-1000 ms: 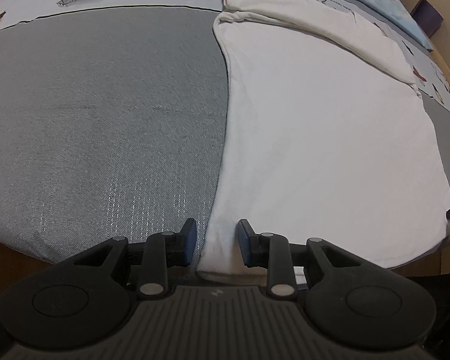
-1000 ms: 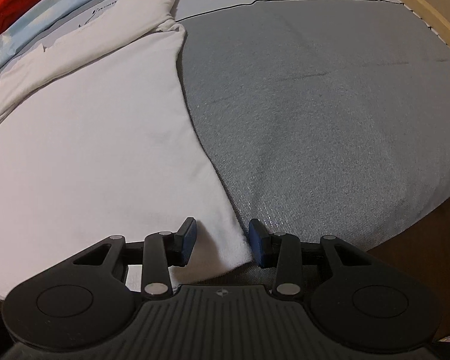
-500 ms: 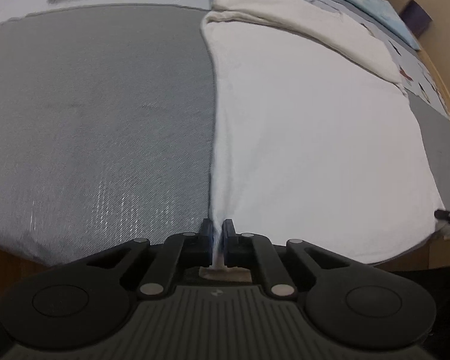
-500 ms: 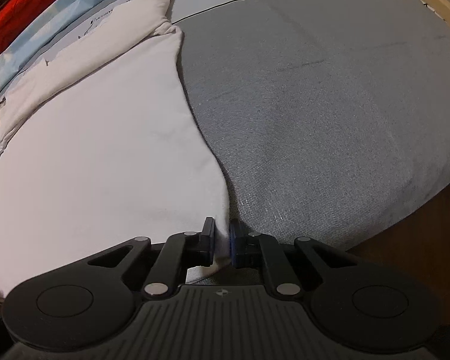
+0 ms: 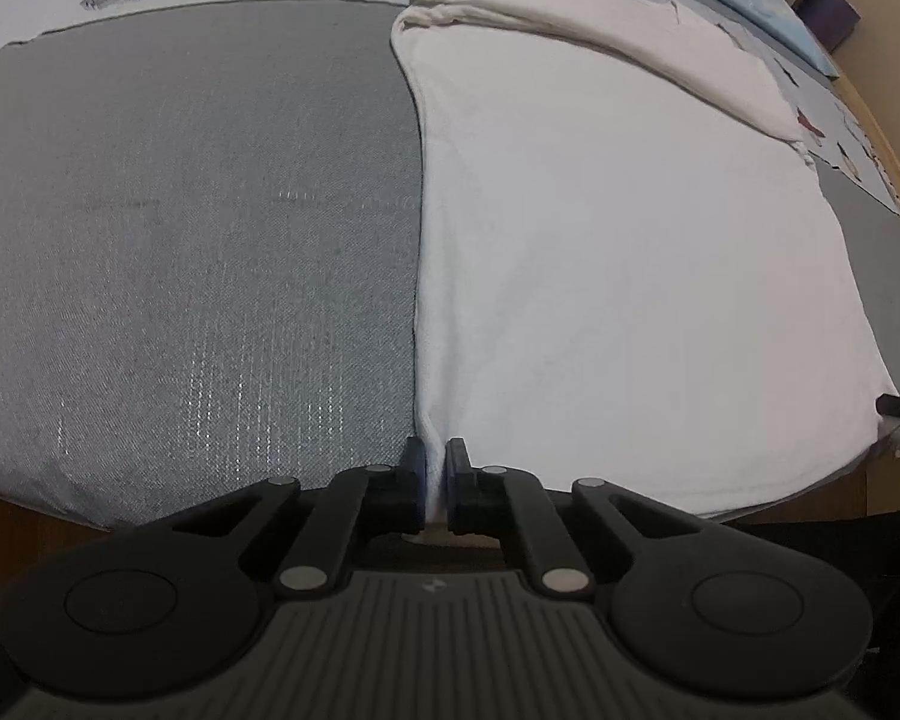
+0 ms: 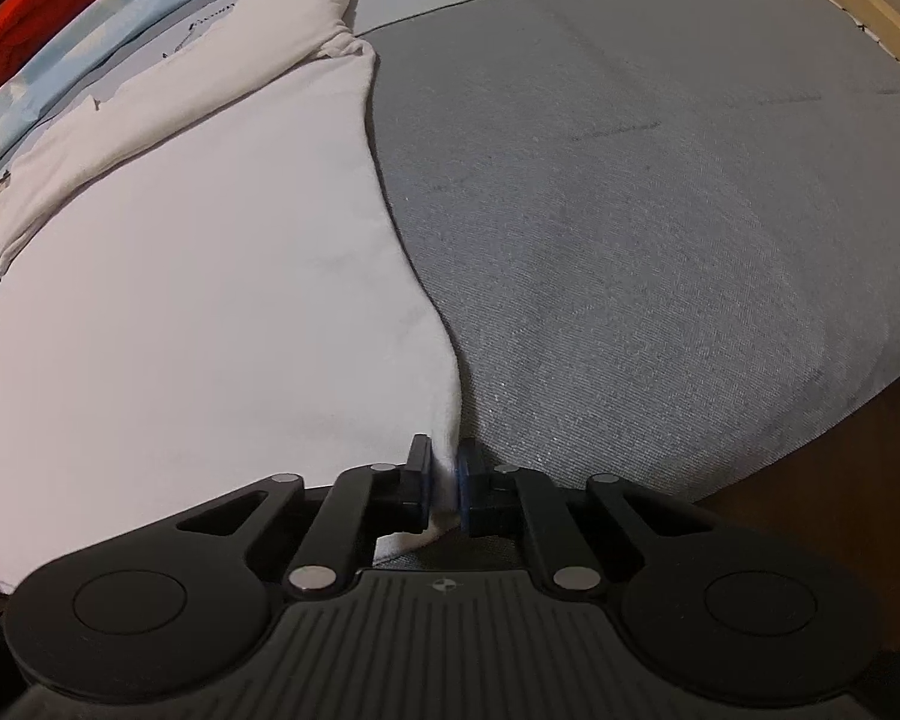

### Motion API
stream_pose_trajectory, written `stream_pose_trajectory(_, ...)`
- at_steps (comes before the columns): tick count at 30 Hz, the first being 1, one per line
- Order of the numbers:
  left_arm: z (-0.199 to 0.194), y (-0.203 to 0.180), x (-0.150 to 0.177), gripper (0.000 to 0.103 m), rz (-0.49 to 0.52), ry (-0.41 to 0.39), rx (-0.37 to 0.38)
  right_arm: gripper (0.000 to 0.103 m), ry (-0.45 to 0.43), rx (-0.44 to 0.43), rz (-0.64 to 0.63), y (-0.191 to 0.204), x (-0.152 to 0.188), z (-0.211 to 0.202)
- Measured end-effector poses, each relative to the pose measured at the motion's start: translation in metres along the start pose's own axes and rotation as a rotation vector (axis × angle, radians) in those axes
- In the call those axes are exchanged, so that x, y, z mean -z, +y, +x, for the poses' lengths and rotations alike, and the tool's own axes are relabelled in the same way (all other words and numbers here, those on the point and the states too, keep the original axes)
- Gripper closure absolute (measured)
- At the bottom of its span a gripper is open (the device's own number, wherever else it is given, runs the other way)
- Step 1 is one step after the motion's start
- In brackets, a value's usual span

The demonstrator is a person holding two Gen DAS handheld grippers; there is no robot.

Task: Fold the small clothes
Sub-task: 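Move both grippers to the shirt hem and pinch it, then lift the hem with both grippers and fold it toward the collar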

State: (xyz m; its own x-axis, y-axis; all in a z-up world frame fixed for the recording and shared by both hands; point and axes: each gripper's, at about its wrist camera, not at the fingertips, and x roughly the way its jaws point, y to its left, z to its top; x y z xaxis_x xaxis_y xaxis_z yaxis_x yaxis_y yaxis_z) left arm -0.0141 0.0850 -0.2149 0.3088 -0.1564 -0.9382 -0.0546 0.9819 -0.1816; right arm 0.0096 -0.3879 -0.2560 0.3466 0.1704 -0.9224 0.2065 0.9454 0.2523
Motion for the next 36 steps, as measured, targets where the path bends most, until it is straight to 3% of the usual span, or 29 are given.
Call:
stream_pose_trajectory(5,-0.034,-0.002,-0.008,0.098,0.016,-0.072,0.061,0.097,-0.095,-0.077,0.050,-0.001,-0.009,-0.025)
stream_pose_trajectory(10,-0.097,-0.006,-0.018,0.098,0.088,-0.188,0.110,0.097,-0.205,-0.199,0.096,-0.004,-0.029,-0.075)
stream_pose_trajectory(16,-0.190,-0.003,0.005,0.098,0.178,-0.315,0.185,0.098,-0.360,-0.277,-0.001,-0.011,-0.029,-0.158)
stream_pose_trajectory(23,-0.268,0.026,0.047,0.098,0.150,-0.382,0.297,0.098,-0.402,-0.403,-0.139,-0.032,0.010,-0.236)
stream_pose_trajectory(27,-0.247,0.036,0.024,0.098,0.099,-0.350,0.262,0.098,-0.367,-0.452,-0.129,-0.032,0.005,-0.233)
stream_pose_trajectory(30,-0.210,0.044,-0.016,0.098,0.074,-0.314,0.227,0.098,-0.328,-0.406,-0.139,-0.011,-0.021,-0.201)
stream_pose_trajectory(36,-0.103,0.062,-0.124,0.097,-0.005,-0.213,0.131,0.098,-0.208,-0.308,-0.124,0.025,-0.117,-0.095)
